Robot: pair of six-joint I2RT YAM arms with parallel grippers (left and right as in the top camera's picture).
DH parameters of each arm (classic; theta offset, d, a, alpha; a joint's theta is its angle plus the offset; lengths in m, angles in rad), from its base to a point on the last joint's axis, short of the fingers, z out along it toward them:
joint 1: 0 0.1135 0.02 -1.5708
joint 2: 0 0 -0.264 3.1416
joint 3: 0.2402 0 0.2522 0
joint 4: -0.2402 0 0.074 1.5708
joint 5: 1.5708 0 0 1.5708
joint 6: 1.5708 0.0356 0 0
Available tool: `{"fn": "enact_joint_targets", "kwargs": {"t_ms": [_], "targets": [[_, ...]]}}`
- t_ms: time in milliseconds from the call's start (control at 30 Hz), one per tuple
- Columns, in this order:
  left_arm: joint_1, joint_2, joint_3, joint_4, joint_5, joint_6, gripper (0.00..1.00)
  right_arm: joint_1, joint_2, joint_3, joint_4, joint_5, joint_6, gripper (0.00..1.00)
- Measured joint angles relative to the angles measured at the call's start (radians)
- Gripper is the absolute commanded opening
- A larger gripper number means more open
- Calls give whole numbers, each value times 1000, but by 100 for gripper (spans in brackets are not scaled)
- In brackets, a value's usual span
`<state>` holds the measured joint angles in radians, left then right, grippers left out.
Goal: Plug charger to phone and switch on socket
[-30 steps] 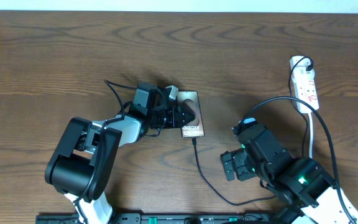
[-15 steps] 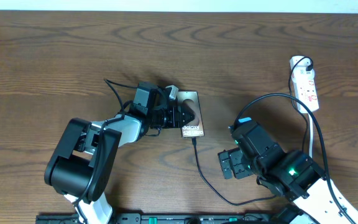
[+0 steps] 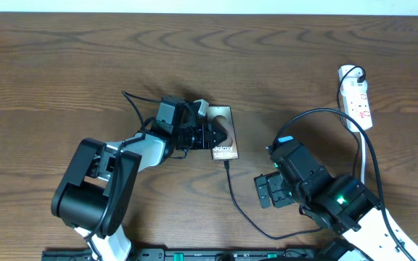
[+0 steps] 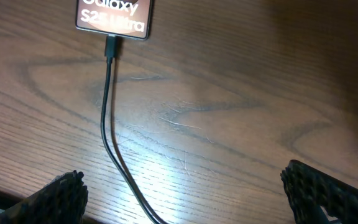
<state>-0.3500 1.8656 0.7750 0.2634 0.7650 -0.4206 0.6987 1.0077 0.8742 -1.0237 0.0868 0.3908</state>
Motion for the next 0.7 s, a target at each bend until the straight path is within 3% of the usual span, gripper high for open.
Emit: {"fn": "enact_joint_targets", "kwargs": {"t_ms": [700], "targets": [[-1, -7, 6, -25, -21, 3, 55, 0, 0, 0, 23, 0, 0, 99]]}}
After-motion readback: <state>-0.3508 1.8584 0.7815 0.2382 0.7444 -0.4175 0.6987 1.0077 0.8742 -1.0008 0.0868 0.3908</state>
